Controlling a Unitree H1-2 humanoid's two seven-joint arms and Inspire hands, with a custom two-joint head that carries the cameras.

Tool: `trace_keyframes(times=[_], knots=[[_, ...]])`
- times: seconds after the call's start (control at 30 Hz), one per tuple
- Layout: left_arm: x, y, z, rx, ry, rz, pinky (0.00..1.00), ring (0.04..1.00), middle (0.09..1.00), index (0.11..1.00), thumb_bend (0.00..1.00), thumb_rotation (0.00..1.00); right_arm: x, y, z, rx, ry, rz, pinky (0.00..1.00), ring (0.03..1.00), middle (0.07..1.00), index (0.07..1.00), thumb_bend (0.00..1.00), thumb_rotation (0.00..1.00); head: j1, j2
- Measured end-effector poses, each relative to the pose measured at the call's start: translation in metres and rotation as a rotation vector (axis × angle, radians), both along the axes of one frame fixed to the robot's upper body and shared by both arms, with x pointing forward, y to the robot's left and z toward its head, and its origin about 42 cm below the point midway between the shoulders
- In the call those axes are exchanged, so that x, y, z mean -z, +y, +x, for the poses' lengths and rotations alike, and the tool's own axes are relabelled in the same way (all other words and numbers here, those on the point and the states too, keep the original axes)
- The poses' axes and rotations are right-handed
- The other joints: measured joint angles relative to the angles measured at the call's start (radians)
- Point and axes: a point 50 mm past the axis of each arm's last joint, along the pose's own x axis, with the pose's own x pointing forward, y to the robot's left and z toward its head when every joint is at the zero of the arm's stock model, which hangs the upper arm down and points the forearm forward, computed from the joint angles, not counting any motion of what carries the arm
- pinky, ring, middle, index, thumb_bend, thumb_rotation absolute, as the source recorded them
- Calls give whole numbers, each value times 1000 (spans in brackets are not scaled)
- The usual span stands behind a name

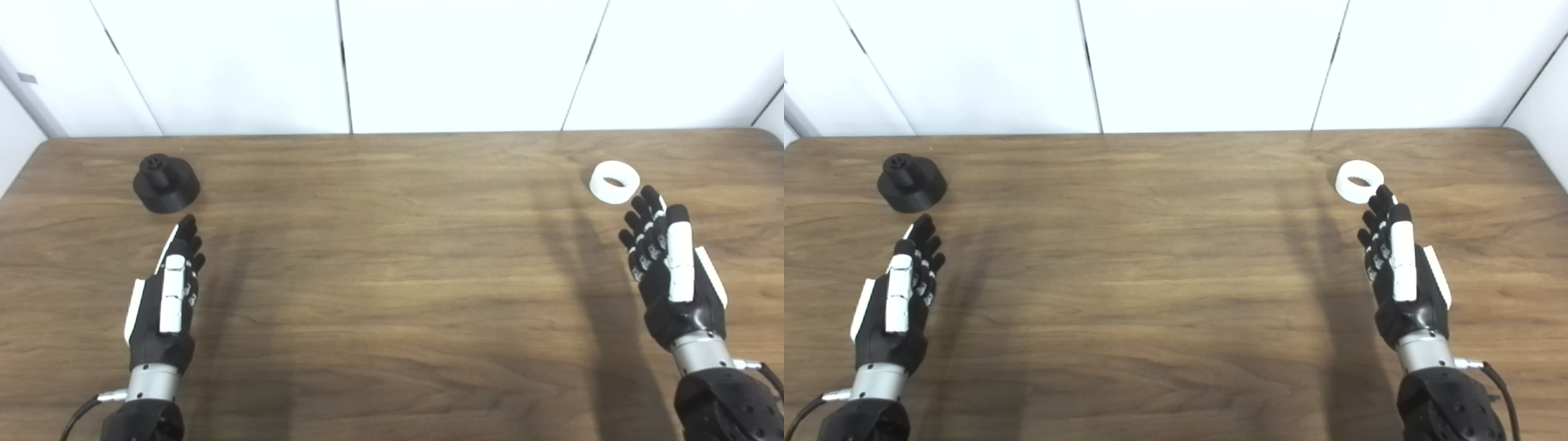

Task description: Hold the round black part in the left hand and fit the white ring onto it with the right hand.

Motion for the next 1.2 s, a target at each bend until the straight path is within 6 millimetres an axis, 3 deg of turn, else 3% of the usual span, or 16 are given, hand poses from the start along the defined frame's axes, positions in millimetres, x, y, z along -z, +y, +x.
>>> trace_keyframes(times=[0.57, 0.87, 1.03, 1.13, 1.2], knots=[[0, 0, 0, -2, 0, 1, 1000, 997, 988, 955, 558, 916, 0, 0, 0, 1, 1, 0, 1000, 1000, 1000, 1000, 527, 1000, 3, -2], [1, -2, 0, -2, 0, -6, 1000, 995, 989, 959, 580, 897, 0, 0, 0, 1, 1, 0, 1000, 1000, 1000, 1000, 511, 1000, 50, -23], [3, -8, -1, 2, 6, -11, 1000, 988, 983, 951, 559, 906, 0, -4, -1, 5, 1, 2, 1000, 1000, 1000, 1000, 513, 1000, 152, -58], [4, -13, -1, 11, 8, -1, 1000, 988, 983, 954, 545, 914, 2, -7, -2, 1, 6, 4, 1000, 1000, 1000, 1000, 522, 1000, 216, -93], [5, -17, -1, 16, -1, 4, 1000, 989, 983, 958, 536, 925, 3, -9, -2, -1, 4, 7, 1000, 1000, 1000, 1000, 518, 1000, 253, -138]])
